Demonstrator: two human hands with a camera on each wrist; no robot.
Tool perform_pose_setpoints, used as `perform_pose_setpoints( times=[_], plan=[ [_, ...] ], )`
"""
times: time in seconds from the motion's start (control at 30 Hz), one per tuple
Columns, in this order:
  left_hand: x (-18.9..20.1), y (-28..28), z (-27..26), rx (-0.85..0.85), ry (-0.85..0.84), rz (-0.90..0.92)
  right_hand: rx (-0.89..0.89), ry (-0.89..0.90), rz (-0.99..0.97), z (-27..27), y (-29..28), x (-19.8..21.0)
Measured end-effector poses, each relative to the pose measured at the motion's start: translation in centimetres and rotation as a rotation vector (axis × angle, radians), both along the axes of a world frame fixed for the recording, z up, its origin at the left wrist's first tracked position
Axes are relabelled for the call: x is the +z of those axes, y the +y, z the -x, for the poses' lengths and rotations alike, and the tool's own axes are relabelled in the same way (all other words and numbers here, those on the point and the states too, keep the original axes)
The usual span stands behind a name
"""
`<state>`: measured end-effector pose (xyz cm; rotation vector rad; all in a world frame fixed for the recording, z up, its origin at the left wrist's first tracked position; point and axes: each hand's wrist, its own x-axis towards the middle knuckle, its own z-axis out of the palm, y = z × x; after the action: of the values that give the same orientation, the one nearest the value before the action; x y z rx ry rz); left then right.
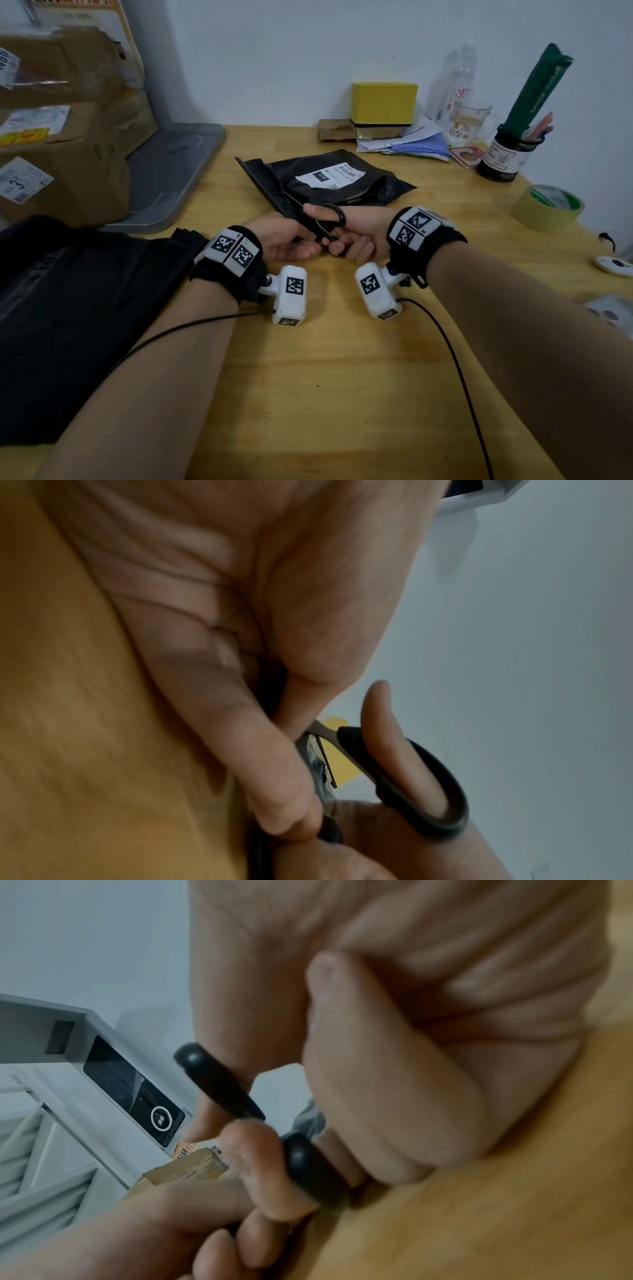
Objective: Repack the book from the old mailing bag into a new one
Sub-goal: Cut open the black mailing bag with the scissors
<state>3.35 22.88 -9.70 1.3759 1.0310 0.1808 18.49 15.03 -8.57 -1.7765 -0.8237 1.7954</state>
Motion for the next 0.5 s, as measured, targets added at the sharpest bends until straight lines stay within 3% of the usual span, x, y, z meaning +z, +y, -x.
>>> perform_pose_setpoints(
  times=[0.5],
  plan=[
    [0.28,-0.24,0.11,-0.057,0.028,-0.007,0.025,0.061,0.026,-0.71,0.67,-0.1]
  ],
)
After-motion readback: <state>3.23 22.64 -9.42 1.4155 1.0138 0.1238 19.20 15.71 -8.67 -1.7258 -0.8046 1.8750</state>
